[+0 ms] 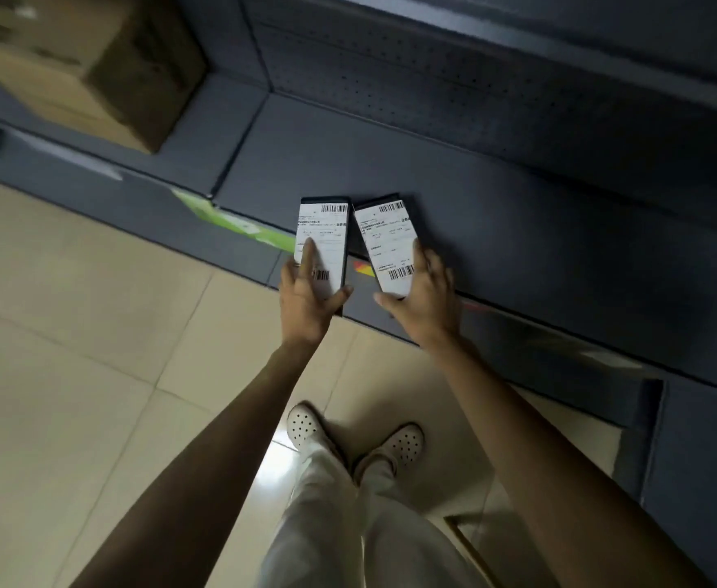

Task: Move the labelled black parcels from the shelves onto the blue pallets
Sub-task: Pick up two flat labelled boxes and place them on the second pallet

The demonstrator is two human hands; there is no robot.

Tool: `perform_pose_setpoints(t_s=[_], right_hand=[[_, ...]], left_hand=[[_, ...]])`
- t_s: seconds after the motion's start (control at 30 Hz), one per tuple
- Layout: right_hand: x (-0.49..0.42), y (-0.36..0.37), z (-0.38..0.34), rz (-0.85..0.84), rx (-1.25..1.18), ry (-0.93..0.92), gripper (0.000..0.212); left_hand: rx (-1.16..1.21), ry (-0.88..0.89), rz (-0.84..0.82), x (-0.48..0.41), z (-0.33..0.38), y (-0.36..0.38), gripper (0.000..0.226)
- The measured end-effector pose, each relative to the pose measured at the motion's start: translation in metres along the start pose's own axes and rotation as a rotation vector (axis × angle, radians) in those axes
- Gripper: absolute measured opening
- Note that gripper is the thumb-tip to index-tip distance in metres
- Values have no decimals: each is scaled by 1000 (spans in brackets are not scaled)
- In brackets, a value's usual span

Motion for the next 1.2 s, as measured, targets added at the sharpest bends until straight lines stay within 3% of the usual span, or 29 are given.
perform_pose_setpoints(t_s=[0.2,0.47,0.9,1.2], right_hand=[[28,46,-124,-131,18,-175,103],[84,100,-306,-220,80,-452,100],[164,104,-631,-102,-6,-928,96],[98,81,-765,-32,-75,-994,97]], left_hand=[[159,-102,210,34,-66,-120,93],[203,-216,441,77,-148,-286,92],[-47,-199,827,110,-212,-613,87],[-142,-94,881,10,-194,-726,88]])
Point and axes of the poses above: each hand's wrist, its own x-axis away from the middle knuckle, its own y-axis out of the palm, z = x × y, the point moved 8 cm from there along -x, towards the middle knuckle, and after that the axes turned 10 degrees about -x, right-handed, at the moved point
